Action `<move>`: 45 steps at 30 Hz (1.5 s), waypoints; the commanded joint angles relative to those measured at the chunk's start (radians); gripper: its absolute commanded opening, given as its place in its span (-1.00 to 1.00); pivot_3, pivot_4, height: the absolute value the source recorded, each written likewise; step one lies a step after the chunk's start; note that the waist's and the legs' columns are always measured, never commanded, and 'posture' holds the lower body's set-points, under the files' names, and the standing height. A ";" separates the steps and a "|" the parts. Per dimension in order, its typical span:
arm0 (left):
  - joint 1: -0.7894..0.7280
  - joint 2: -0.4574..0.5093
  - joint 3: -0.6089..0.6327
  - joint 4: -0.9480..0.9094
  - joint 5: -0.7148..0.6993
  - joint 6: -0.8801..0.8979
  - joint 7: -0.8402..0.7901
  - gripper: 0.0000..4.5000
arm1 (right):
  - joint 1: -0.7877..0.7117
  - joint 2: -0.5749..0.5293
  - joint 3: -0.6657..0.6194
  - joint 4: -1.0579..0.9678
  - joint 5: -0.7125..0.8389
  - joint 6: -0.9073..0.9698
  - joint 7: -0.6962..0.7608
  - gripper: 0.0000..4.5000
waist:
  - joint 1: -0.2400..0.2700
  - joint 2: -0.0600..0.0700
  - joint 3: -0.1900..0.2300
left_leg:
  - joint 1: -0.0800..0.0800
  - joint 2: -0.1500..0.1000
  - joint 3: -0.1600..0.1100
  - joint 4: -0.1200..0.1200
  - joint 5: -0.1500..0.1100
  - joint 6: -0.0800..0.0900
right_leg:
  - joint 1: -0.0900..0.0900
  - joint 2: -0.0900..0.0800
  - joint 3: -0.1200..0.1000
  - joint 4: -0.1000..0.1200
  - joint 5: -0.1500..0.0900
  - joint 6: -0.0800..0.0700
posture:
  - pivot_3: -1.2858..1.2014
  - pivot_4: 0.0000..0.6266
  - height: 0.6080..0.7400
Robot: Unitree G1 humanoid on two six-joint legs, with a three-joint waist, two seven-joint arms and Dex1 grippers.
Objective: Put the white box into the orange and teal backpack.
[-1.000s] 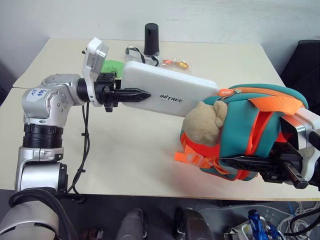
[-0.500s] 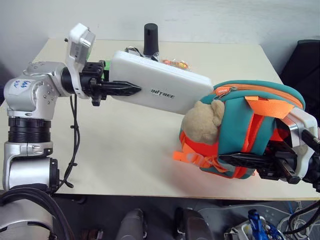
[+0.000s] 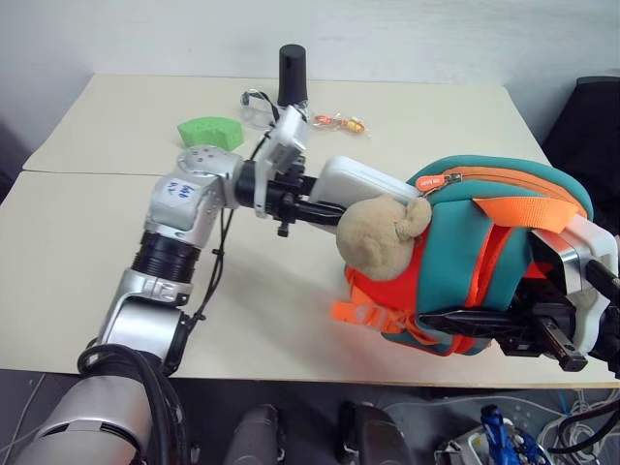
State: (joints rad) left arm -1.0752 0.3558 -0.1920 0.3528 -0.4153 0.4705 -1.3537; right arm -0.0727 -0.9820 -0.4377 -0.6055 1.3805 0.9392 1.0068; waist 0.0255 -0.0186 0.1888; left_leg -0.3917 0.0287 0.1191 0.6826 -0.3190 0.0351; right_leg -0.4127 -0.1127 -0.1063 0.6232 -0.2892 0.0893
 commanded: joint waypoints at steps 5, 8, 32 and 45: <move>-0.039 -0.208 -0.066 0.104 0.099 -0.125 0.088 -0.41 | -0.002 0.005 0.025 -0.059 -0.012 -0.036 -0.004 -0.99 | 0.001 0.000 0.000 | 0.000 0.000 0.000 0.000 0.000 0.000 | 0.000 -0.001 0.000 -0.001 0.000 0.000 | 0.03 -0.52 1.00; -0.033 -0.249 -0.093 0.117 0.130 -0.116 0.097 -0.41 | -0.001 0.008 0.037 -0.065 -0.012 -0.048 -0.019 -0.99 | 0.000 0.000 0.000 | 0.000 0.000 0.000 0.000 0.000 0.000 | 0.000 -0.001 0.000 -0.001 0.000 0.000 | 0.03 -0.52 1.00; 0.086 0.259 0.146 -0.372 -0.184 0.298 -0.076 0.98 | -0.021 0.115 0.163 0.072 -0.342 -0.172 -0.145 -1.00 | -0.003 0.000 0.000 | 0.001 0.000 -0.001 0.001 0.000 -0.001 | 0.001 -0.001 0.001 0.000 0.000 0.000 | 0.03 -0.52 1.00; 0.096 0.292 0.180 -0.586 -0.378 0.505 0.082 0.98 | -0.043 0.140 0.164 0.075 -0.346 -0.153 -0.163 -1.00 | -0.003 0.000 0.000 | 0.002 0.000 -0.001 0.001 0.000 -0.001 | 0.002 -0.001 0.001 0.002 0.000 0.000 | 0.03 -0.52 1.00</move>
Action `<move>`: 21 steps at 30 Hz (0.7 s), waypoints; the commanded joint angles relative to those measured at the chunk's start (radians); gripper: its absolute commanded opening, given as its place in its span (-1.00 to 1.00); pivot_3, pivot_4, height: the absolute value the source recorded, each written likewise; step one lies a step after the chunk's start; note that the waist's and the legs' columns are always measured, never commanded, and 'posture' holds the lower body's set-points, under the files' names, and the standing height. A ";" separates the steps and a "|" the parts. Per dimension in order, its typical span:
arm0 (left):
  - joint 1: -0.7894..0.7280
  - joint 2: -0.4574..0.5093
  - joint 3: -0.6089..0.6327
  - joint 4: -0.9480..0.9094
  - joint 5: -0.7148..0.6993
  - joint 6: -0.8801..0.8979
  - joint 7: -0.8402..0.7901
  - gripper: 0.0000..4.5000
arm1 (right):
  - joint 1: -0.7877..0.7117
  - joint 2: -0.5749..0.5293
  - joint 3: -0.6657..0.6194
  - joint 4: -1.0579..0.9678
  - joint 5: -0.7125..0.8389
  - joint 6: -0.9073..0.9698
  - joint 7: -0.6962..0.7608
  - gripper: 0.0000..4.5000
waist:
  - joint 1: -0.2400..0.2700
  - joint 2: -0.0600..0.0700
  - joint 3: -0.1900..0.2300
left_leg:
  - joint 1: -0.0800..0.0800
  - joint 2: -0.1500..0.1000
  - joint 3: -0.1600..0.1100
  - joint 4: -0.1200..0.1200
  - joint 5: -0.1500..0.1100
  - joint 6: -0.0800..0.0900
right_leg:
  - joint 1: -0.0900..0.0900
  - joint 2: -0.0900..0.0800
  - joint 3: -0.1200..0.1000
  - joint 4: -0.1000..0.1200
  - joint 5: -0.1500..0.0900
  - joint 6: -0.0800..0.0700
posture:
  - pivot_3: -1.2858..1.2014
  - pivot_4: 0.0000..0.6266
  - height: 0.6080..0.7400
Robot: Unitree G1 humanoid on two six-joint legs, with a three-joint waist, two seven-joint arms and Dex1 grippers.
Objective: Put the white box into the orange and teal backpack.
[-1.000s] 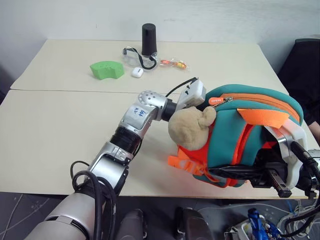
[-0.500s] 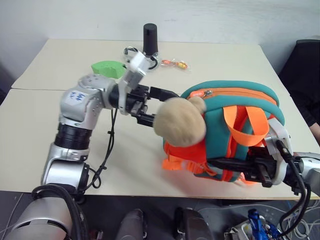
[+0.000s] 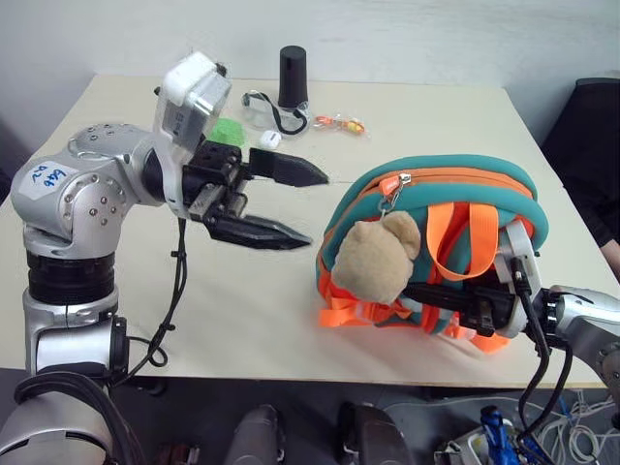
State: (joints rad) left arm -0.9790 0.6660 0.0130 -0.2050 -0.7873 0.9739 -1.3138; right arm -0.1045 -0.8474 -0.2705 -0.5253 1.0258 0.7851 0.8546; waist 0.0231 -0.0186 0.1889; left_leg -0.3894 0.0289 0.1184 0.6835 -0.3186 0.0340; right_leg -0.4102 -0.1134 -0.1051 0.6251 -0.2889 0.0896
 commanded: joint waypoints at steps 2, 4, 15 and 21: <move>0.004 -0.038 -0.058 -0.019 0.016 -0.014 0.062 0.98 | -0.023 0.008 -0.006 -0.004 0.020 0.008 -0.017 -1.00 | 0.000 0.000 0.000 | 0.001 0.000 0.000 0.000 0.000 0.000 | 0.000 0.000 0.000 -0.001 0.000 0.000 | 0.03 -0.52 1.00; 0.011 -0.057 -0.103 -0.013 0.057 -0.052 0.079 0.98 | -0.034 0.011 -0.013 -0.002 0.039 0.016 -0.026 -1.00 | 0.000 0.000 0.000 | 0.001 0.000 0.000 0.000 0.000 0.000 | 0.000 0.001 0.000 -0.001 0.000 0.000 | 0.03 -0.52 1.00; -0.007 -0.197 -0.182 0.057 0.148 -0.153 0.182 0.98 | -0.028 0.029 -0.014 -0.037 0.082 0.031 -0.062 -1.00 | 0.002 0.000 0.000 | 0.000 0.000 0.001 0.000 0.000 0.000 | -0.001 0.000 0.001 -0.002 0.000 0.000 | 0.03 -0.52 1.00; -0.052 -0.247 -0.104 0.122 0.099 -0.117 0.227 0.55 | 0.005 0.036 0.005 -0.061 0.072 0.029 -0.061 -1.00 | 0.001 0.000 0.000 | 0.000 0.000 0.000 0.000 0.000 0.000 | 0.000 0.000 0.000 -0.002 0.000 0.000 | 0.03 -0.52 1.00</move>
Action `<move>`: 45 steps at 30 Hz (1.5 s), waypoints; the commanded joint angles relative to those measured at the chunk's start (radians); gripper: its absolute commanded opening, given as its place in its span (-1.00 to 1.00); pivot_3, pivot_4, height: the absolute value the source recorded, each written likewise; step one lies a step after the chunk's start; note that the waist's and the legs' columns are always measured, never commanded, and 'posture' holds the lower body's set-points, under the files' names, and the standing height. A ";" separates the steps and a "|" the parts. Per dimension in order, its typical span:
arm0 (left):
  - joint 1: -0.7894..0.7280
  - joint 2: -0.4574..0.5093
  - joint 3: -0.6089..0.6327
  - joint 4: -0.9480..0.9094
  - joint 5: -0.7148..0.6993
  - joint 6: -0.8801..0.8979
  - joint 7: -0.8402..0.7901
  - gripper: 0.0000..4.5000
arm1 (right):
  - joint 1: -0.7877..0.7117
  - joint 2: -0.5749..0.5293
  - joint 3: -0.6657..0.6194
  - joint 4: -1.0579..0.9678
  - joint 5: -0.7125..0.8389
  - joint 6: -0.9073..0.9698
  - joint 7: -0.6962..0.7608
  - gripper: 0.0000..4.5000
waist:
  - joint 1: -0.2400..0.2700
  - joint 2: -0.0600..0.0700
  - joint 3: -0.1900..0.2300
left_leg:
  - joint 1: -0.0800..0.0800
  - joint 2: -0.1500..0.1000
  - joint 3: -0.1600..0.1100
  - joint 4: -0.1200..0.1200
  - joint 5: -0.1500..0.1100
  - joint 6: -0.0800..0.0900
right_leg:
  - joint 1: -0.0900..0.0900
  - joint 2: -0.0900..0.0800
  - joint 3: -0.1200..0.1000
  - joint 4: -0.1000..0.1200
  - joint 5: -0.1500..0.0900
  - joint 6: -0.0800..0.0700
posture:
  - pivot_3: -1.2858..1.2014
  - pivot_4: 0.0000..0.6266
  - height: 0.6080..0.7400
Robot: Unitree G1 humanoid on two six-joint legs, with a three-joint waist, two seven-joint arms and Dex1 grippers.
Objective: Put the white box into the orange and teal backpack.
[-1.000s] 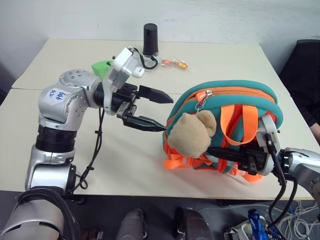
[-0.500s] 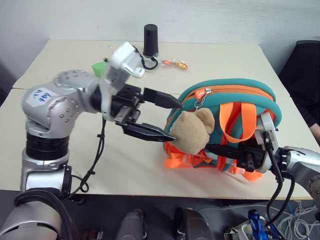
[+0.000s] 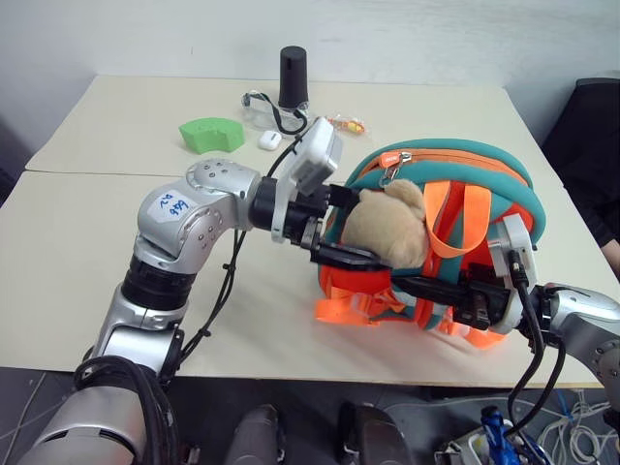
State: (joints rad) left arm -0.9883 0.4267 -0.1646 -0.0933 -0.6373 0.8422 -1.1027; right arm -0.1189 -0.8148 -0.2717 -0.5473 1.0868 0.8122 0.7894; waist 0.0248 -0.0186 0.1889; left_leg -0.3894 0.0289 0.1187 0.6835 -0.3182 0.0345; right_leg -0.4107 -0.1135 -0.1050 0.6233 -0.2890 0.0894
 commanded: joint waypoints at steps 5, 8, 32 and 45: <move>-0.035 0.009 0.084 0.002 -0.069 0.025 0.001 -0.06 | 0.028 0.004 0.015 -0.040 0.004 -0.007 0.004 -1.00 | -0.001 0.000 0.000 | 0.000 0.000 0.000 0.000 0.000 0.000 | 0.000 0.000 0.000 0.000 0.000 0.000 | 0.03 -0.52 1.00; -0.021 0.018 0.102 -0.005 -0.094 0.038 -0.004 -0.33 | 0.026 0.003 0.014 -0.036 0.004 -0.008 0.004 -1.00 | -0.001 0.000 0.000 | 0.000 0.000 0.000 0.000 0.000 0.000 | 0.000 0.000 0.000 0.000 0.000 0.000 | 0.03 -0.52 1.00; 0.235 0.560 0.115 -0.120 -0.041 -0.023 -0.319 -0.54 | 0.021 0.047 -0.090 0.054 -0.012 -0.085 -0.001 -1.00 | -0.025 0.000 0.000 | 0.001 0.002 0.002 -0.002 -0.001 -0.002 | -0.001 0.000 0.001 0.000 -0.001 -0.001 | 0.03 -0.52 1.00; 0.356 0.438 -0.194 0.045 0.415 -0.444 -0.227 -0.54 | -0.058 0.037 -0.118 0.094 0.049 -0.074 -0.009 -1.00 | -0.024 0.000 0.000 | 0.000 0.002 0.001 -0.002 -0.001 -0.002 | -0.002 -0.001 0.001 0.000 -0.001 -0.002 | 0.03 -0.52 1.00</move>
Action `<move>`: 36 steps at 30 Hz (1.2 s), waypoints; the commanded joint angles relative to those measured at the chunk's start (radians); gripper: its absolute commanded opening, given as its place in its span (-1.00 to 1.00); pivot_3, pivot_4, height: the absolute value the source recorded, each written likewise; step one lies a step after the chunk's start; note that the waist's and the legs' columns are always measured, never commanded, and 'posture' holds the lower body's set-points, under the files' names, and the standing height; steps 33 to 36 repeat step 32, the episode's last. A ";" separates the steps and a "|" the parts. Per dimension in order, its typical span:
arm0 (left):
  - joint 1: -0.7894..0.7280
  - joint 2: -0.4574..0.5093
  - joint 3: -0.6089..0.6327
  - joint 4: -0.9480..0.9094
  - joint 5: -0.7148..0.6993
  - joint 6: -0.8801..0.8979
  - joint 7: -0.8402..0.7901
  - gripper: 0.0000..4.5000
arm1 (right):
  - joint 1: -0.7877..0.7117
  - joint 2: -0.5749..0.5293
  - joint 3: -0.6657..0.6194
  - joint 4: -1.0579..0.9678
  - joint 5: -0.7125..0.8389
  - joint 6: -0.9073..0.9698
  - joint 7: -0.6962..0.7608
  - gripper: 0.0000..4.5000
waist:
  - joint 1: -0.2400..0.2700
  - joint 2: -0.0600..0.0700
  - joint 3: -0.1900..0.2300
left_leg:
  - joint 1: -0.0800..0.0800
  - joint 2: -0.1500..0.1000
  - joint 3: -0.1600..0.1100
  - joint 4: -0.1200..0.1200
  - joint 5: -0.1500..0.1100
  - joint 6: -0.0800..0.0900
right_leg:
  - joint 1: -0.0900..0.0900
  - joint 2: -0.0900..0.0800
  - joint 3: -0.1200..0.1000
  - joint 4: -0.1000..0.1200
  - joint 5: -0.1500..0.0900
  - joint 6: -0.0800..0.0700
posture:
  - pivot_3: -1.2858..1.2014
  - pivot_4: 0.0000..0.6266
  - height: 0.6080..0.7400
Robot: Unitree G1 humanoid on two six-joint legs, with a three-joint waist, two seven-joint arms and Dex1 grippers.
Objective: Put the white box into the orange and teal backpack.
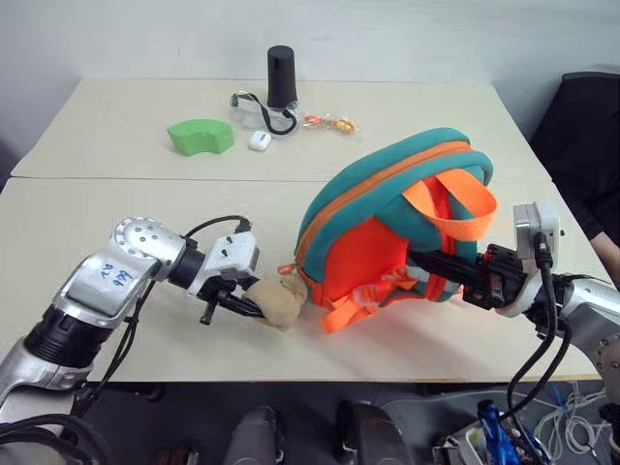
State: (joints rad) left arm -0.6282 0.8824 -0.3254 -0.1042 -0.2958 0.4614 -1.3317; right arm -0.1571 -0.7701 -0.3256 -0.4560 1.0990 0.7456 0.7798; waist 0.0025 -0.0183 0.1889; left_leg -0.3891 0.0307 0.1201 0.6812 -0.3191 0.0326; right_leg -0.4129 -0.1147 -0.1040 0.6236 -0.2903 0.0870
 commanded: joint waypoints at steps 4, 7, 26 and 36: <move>-0.015 -0.116 -0.032 0.136 0.098 -0.095 0.045 -0.54 | -0.019 -0.013 -0.061 -0.002 0.029 -0.015 0.007 -1.00 | 0.000 0.000 0.000 | 0.000 0.000 0.000 0.001 0.000 0.001 | 0.000 0.000 0.000 0.000 0.000 0.000 | 0.03 -0.52 1.00; -0.015 -0.135 0.015 0.135 0.041 -0.042 0.030 -0.54 | 0.003 -0.041 -0.055 -0.016 0.005 -0.003 0.020 -1.00 | 0.000 0.000 0.000 | 0.000 0.000 0.000 0.001 0.000 0.001 | 0.000 -0.001 0.000 0.001 0.000 0.000 | 0.03 -0.52 1.00; 0.089 0.318 0.497 0.102 -0.323 0.286 -0.222 1.00 | 0.354 -0.427 -0.654 0.210 -0.121 0.149 0.578 1.00 | -0.001 0.000 0.000 | 0.000 0.000 -0.001 0.000 -0.002 0.002 | 0.001 -0.001 -0.001 -0.002 0.000 0.000 | 0.03 -0.52 1.00; 0.126 0.293 0.564 0.045 -0.389 0.320 -0.136 1.00 | 0.331 -0.409 -0.688 0.243 -0.107 0.208 0.564 1.00 | -0.001 0.001 0.000 | 0.001 0.001 -0.002 0.000 -0.005 0.000 | 0.001 -0.003 0.000 -0.002 -0.001 -0.001 | 0.03 -0.52 1.00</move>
